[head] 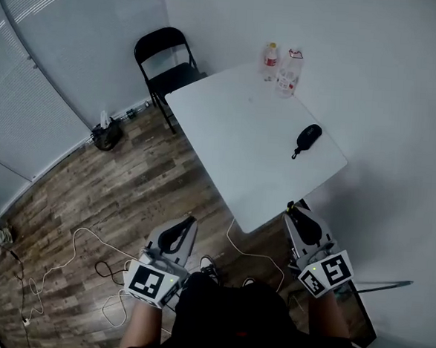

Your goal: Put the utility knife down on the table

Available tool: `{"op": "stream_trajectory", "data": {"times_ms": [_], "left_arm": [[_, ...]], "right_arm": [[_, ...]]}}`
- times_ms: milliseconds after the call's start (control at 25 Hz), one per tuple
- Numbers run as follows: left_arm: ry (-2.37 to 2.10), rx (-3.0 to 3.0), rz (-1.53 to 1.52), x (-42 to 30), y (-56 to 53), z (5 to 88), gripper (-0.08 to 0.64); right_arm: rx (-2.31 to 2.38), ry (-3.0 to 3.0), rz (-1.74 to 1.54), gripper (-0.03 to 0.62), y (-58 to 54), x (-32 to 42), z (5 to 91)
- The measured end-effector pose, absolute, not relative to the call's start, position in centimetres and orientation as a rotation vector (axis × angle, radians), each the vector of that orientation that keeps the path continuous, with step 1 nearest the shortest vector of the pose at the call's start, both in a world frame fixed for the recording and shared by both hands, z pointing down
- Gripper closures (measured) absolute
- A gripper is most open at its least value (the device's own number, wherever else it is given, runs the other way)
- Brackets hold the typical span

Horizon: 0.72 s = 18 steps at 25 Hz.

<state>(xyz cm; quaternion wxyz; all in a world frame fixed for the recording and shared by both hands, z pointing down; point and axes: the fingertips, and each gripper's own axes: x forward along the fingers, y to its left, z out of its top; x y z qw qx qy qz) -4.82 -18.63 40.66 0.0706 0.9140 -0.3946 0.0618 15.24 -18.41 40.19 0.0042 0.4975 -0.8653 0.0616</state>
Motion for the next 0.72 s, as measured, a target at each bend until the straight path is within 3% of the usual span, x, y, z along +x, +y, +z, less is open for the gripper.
{"op": "stream_trajectory", "data": {"times_ms": [320, 720], "left_arm": [[-1.083, 2.777, 0.186, -8.1, -25.5, 41.2, 0.529], [-1.140, 2.691, 0.203, -7.9, -27.6, 43.6, 0.529]], "right_arm": [[1.655, -2.599, 0.202, 0.517, -23.6, 12.4, 40.6], [1.529, -2.426, 0.451, 0.517, -29.9, 14.1, 50.7]]}}
